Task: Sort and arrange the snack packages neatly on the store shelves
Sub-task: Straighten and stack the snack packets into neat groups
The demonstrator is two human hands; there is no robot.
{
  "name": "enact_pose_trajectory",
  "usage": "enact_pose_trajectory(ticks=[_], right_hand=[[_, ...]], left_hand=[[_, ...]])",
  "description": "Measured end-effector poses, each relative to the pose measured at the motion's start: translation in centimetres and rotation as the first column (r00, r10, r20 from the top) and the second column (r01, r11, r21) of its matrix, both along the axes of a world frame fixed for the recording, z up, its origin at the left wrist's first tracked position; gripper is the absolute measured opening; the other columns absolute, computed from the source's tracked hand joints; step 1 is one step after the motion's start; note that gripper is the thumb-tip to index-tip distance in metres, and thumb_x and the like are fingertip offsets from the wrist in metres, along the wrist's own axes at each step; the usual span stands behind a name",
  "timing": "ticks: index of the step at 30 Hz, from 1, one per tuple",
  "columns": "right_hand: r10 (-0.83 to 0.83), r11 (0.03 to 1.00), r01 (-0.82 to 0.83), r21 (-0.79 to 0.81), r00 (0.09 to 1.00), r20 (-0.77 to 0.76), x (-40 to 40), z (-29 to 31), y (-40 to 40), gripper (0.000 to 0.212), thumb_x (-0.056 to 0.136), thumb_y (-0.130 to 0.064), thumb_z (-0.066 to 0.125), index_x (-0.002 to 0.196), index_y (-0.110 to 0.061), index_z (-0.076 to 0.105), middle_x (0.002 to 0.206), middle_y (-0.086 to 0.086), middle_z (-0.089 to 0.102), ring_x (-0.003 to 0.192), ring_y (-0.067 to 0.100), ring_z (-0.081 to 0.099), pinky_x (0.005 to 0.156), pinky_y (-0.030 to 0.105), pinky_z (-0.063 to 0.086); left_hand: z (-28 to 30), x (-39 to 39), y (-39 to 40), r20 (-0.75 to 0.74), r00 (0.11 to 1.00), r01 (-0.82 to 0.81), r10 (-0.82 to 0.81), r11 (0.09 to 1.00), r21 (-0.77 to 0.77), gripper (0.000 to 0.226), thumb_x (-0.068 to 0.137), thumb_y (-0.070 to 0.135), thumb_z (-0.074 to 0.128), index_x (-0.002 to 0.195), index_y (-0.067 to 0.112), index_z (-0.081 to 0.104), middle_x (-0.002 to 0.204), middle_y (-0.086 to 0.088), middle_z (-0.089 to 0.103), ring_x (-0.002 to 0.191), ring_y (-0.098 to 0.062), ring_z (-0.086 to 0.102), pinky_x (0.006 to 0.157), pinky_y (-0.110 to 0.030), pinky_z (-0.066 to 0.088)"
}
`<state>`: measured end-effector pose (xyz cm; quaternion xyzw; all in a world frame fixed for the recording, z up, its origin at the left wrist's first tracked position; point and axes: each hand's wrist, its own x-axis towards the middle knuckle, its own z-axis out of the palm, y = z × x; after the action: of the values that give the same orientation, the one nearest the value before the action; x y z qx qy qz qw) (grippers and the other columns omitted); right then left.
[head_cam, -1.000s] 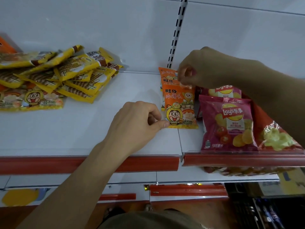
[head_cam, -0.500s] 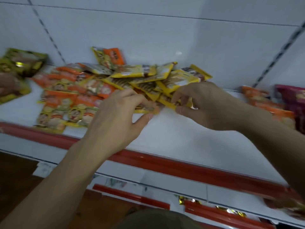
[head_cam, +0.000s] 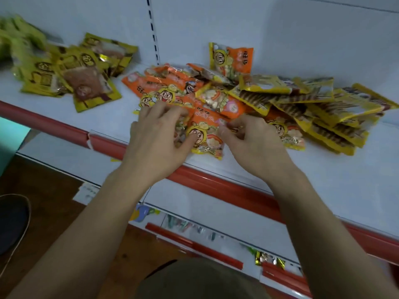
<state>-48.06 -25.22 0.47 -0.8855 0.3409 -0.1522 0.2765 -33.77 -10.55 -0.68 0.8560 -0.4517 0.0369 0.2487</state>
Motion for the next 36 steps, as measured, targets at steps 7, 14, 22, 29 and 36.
enact_pose_trajectory(ticks=[7, 14, 22, 29, 36], right_hand=[[-0.147, 0.987, 0.139, 0.080, 0.984, 0.100, 0.9, -0.6, 1.2, 0.047, 0.083, -0.052, 0.077, 0.117, -0.025, 0.057, 0.084, -0.010, 0.069, 0.080, 0.008, 0.064, 0.064, 0.027, 0.048], [-0.275, 0.860, -0.017, 0.511, 0.827, 0.490, -0.5, 0.4, 2.0, 0.031, 0.084, -0.009, 0.081, 0.106, -0.010, 0.058, 0.075, 0.005, 0.071, 0.050, 0.005, 0.059, 0.046, 0.017, 0.042], [-0.381, 0.758, -0.163, 0.631, 0.674, 0.632, -4.0, 3.1, 0.2, 0.039, 0.094, -0.021, 0.070, 0.130, -0.014, 0.054, 0.084, 0.004, 0.069, 0.057, 0.019, 0.057, 0.047, 0.029, 0.042], [-0.386, 0.853, 0.021, 0.522, 0.697, 0.604, -11.0, 4.1, -5.2, 0.014, 0.094, -0.011, 0.067, 0.082, -0.016, 0.068, 0.065, 0.002, 0.060, 0.054, 0.014, 0.051, 0.048, 0.026, 0.037], [-0.422, 0.893, 0.220, 0.393, 0.712, 0.561, -19.5, 5.8, -9.3, 0.004, 0.094, -0.008, 0.067, 0.090, -0.007, 0.069, 0.077, 0.012, 0.065, 0.048, 0.017, 0.051, 0.046, 0.027, 0.036]], left_hand=[[-1.7, 0.5, -0.2, 0.035, 0.998, 0.060, -0.057, 0.995, -0.082, 0.053, 0.090, 0.054, 0.061, 0.136, 0.028, 0.055, 0.129, 0.003, 0.047, 0.122, -0.021, 0.043, 0.092, -0.041, 0.033], [-1.1, -0.1, 0.5, 0.001, 0.996, 0.089, -0.091, 0.967, -0.239, 0.046, 0.092, 0.052, 0.055, 0.128, 0.023, 0.060, 0.129, 0.004, 0.054, 0.125, -0.021, 0.048, 0.103, -0.053, 0.038], [1.8, -3.3, -3.0, -0.310, 0.829, 0.190, -0.465, 0.756, -0.626, 0.039, 0.097, 0.021, 0.066, 0.135, 0.022, 0.055, 0.089, -0.004, 0.066, 0.079, -0.025, 0.065, 0.068, -0.046, 0.054], [2.4, -7.9, -8.0, -0.564, 0.557, 0.157, -0.609, 0.744, -0.649, 0.040, 0.085, 0.018, 0.074, 0.123, 0.016, 0.061, 0.090, 0.001, 0.078, 0.084, -0.015, 0.074, 0.068, -0.028, 0.058], [2.2, -14.9, -13.5, -0.706, 0.392, 0.056, -0.590, 0.781, -0.622, 0.008, 0.094, 0.008, 0.066, 0.101, 0.011, 0.069, 0.083, -0.001, 0.078, 0.079, -0.017, 0.075, 0.067, -0.027, 0.059]])
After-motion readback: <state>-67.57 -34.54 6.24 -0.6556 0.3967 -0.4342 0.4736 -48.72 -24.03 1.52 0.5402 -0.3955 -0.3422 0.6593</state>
